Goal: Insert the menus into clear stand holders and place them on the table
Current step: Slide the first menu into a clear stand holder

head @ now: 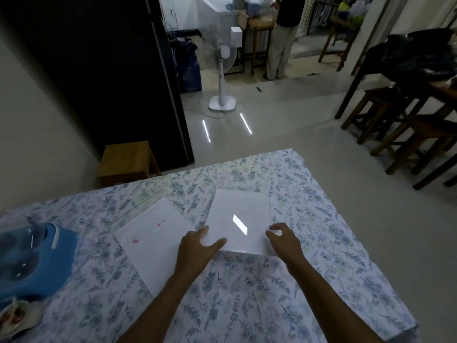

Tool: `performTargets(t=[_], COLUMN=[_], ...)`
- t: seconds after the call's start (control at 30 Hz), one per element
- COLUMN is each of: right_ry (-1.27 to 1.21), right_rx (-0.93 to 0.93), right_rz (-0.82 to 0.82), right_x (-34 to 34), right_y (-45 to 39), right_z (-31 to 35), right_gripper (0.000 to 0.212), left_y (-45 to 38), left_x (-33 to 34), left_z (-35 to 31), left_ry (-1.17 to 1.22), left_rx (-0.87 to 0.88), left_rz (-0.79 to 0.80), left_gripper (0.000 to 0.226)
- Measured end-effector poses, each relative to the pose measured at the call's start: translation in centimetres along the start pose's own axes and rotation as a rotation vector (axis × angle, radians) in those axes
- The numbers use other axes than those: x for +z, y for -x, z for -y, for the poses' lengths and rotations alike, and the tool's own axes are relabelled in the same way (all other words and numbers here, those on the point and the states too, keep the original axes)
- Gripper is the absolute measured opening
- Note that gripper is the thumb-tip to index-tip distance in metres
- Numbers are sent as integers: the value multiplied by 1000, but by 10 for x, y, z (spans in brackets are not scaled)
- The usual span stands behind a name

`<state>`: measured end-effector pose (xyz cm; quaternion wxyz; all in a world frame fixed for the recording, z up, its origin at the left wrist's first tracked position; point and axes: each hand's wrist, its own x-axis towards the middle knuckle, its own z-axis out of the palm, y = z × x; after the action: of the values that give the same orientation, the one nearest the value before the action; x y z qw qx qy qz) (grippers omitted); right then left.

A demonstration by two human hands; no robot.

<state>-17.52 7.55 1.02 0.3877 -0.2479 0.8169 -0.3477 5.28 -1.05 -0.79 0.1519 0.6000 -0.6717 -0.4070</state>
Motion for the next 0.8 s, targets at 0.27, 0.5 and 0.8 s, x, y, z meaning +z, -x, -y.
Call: performTargets(t=[0.27,0.5,0.8], right_ry=[-277,-147,2], right_rx=[20,-120,-290], right_rz=[-104,-194,-218], right_x=[-59,-74,-89], right_y=[38,72,70], right_z=[9,21,66], right_gripper=[16,28,39], left_y=[46,76,71], left_x=[-31,-31,-46], left_z=[-23,-33,-68], left_ry=[-22,197,195], left_rx=[228,354,382], left_rz=[126,-2,-141], left_gripper=[99,38,24])
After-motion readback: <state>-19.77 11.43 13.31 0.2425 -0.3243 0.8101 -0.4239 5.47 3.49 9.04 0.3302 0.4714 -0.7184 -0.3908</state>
